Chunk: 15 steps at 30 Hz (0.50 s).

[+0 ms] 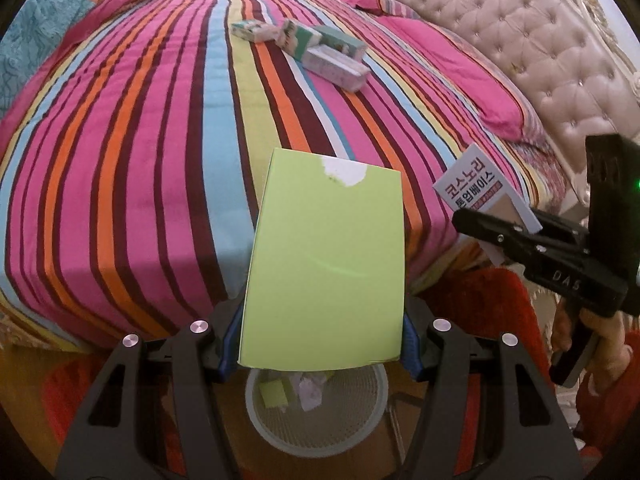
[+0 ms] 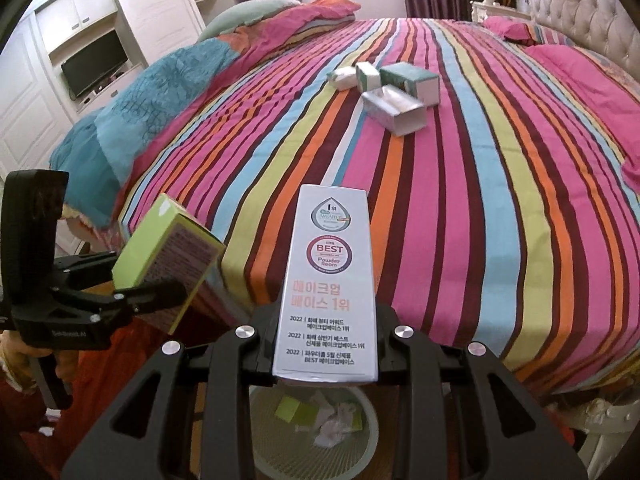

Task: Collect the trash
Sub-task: 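Carry both boxes down over the wastebasket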

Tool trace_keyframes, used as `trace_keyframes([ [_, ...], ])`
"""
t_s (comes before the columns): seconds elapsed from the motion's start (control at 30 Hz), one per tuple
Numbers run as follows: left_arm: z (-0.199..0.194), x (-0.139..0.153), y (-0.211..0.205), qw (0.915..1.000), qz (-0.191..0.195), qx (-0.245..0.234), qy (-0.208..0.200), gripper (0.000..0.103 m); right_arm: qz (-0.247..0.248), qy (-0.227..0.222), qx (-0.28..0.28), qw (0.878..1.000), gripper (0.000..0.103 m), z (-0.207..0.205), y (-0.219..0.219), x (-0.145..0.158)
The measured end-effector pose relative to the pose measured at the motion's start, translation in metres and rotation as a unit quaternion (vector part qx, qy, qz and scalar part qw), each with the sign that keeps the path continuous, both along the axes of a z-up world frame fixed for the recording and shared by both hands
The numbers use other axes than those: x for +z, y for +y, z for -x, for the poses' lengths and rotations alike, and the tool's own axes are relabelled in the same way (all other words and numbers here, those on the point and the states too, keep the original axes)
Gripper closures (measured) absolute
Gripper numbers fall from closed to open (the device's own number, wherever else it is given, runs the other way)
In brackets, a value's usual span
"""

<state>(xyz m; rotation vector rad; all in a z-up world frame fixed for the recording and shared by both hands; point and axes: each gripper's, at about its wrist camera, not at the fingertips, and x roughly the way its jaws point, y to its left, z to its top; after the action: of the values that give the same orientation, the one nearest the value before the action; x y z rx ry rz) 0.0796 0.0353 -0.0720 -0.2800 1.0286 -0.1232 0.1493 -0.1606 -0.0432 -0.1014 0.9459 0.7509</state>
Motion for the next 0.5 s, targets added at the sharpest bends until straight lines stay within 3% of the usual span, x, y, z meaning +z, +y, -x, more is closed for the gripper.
trace_keyframes([
  [0.23,0.015,-0.011,-0.014,0.9997,-0.009,-0.015,0.015,0.043,0.000,0.003,0.009,1.000,0.074,0.024,-0.001,0.002],
  [0.5,0.032,-0.025,-0.041,0.9973,-0.021,-0.060,0.037,0.043,0.009,0.037,0.017,0.999,0.074,0.047,-0.005,-0.018],
])
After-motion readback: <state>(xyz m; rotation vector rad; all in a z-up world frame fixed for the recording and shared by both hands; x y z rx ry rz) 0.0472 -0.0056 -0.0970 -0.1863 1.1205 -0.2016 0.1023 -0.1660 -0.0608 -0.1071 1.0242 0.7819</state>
